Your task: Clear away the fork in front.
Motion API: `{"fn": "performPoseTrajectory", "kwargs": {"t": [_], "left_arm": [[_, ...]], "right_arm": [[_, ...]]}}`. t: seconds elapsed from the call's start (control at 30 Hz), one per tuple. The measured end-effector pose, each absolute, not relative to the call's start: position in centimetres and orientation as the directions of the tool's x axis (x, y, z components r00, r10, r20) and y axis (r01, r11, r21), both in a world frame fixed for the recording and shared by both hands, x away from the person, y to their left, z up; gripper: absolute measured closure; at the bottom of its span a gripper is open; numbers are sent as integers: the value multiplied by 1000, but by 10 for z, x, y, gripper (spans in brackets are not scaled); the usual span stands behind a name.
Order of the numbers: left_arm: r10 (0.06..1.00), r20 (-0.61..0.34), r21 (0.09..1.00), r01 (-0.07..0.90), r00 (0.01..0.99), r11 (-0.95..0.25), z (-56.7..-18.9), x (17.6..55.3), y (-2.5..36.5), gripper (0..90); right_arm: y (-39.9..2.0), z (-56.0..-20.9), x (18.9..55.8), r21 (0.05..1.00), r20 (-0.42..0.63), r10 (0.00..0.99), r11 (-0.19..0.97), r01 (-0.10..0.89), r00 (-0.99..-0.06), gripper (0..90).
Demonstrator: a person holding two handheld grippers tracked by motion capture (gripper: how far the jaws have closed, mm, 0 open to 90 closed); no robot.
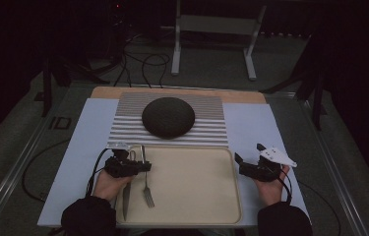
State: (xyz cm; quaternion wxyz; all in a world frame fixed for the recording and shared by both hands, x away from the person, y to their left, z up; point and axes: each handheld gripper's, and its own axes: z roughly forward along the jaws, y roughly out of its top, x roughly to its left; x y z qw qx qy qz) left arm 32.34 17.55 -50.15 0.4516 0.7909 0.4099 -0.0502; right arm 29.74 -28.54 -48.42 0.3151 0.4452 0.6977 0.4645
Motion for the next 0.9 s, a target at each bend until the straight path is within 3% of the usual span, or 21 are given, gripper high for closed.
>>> {"fn": "performPoseTrajectory", "kwargs": {"t": [0.47,0.8,0.9], "left_arm": [[599,-492,657,721,632,-221,-515,319,186,740],[644,-482,633,744,594,-213,-522,319,189,715],[667,-472,632,748,577,-201,-522,319,192,657]], "right_arm": [[-285,-484,297,929,-25,913,172,328,-407,85],[-284,-484,297,928,-27,911,176,328,-411,86],[-284,-484,297,928,-28,910,177,327,-414,86]]}}
